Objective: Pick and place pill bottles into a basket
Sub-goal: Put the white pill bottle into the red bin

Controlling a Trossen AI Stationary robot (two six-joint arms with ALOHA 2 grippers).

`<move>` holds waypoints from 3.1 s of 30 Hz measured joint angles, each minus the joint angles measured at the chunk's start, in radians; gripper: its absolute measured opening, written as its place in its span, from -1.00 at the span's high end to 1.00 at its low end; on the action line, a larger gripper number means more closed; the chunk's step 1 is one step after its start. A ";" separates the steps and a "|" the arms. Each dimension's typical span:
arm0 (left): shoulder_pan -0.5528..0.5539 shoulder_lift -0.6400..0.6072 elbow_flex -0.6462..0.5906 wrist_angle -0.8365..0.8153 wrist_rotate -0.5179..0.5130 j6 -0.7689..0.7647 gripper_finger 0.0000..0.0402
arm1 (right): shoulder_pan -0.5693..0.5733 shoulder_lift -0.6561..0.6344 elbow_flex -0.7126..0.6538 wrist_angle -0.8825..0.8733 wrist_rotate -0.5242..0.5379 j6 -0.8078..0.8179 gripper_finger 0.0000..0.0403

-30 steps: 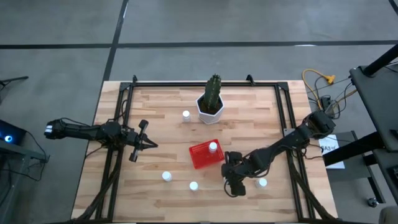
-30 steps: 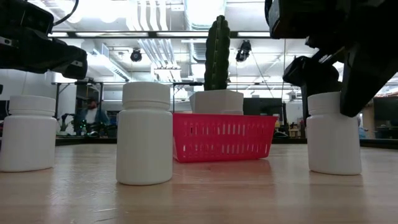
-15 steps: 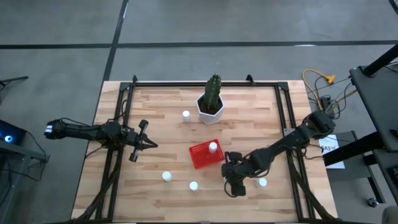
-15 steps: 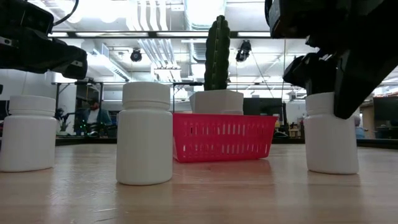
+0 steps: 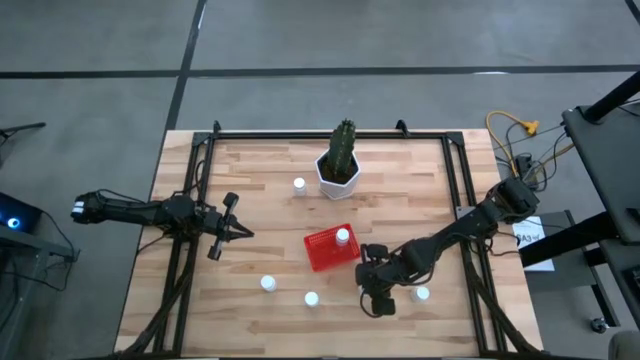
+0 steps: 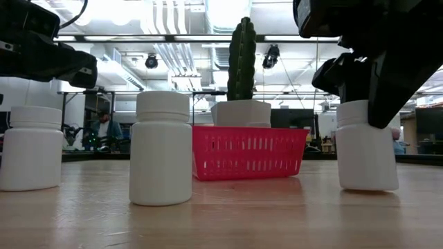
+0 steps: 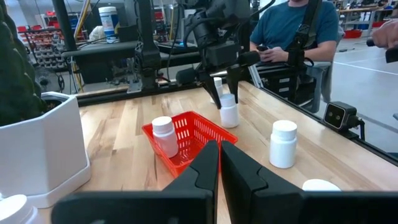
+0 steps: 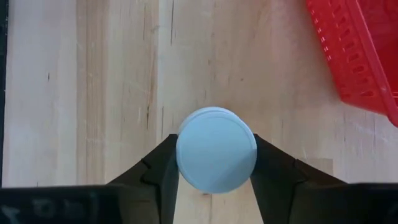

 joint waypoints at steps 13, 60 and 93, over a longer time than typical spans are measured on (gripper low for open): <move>0.000 0.000 0.000 0.000 0.000 0.000 1.00 | -0.002 0.000 0.190 -0.230 0.095 -0.079 0.29; 0.000 0.063 0.000 -0.021 0.001 0.001 1.00 | -0.221 0.001 0.205 -0.202 0.135 -0.318 0.29; 0.000 0.063 0.000 -0.018 0.000 0.001 1.00 | -0.237 0.001 0.070 -0.054 0.048 -0.333 0.29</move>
